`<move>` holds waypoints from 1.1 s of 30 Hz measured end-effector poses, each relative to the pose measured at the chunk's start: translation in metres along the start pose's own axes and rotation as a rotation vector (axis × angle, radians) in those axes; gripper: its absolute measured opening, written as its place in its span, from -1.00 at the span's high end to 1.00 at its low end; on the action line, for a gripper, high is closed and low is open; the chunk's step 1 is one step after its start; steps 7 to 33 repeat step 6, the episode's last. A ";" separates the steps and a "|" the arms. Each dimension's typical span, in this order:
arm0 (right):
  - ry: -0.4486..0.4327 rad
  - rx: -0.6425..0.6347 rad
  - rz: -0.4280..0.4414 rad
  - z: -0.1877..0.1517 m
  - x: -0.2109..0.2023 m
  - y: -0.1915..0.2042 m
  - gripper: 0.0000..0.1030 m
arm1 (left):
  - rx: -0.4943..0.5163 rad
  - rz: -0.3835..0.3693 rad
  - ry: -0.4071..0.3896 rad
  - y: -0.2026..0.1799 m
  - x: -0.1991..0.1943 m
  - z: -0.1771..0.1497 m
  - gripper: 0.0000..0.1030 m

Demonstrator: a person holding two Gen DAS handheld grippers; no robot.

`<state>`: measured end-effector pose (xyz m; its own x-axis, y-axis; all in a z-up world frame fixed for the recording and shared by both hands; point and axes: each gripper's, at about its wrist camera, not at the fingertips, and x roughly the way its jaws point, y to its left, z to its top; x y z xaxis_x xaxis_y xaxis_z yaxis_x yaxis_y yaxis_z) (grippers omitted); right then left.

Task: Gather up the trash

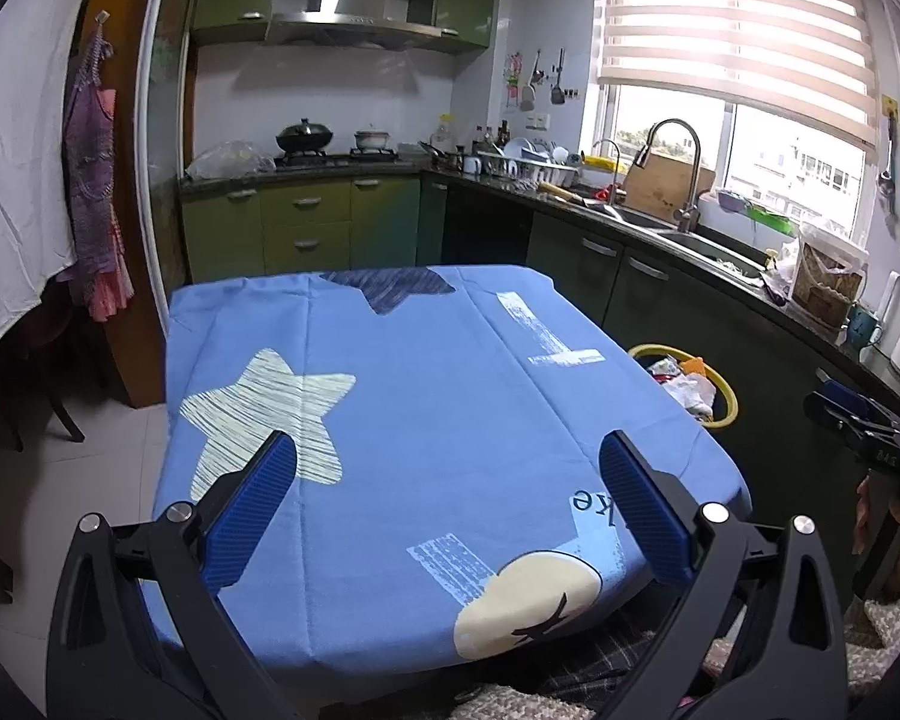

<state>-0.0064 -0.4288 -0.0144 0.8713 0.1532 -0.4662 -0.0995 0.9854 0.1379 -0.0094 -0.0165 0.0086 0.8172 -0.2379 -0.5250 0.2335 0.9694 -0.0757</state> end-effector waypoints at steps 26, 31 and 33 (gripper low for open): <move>0.009 0.004 -0.001 -0.003 0.004 0.003 -0.91 | -0.019 -0.021 0.027 0.004 0.013 0.001 -0.87; 0.009 0.004 -0.001 -0.003 0.004 0.003 -0.91 | -0.019 -0.021 0.027 0.004 0.013 0.001 -0.87; 0.009 0.004 -0.001 -0.003 0.004 0.003 -0.91 | -0.019 -0.021 0.027 0.004 0.013 0.001 -0.87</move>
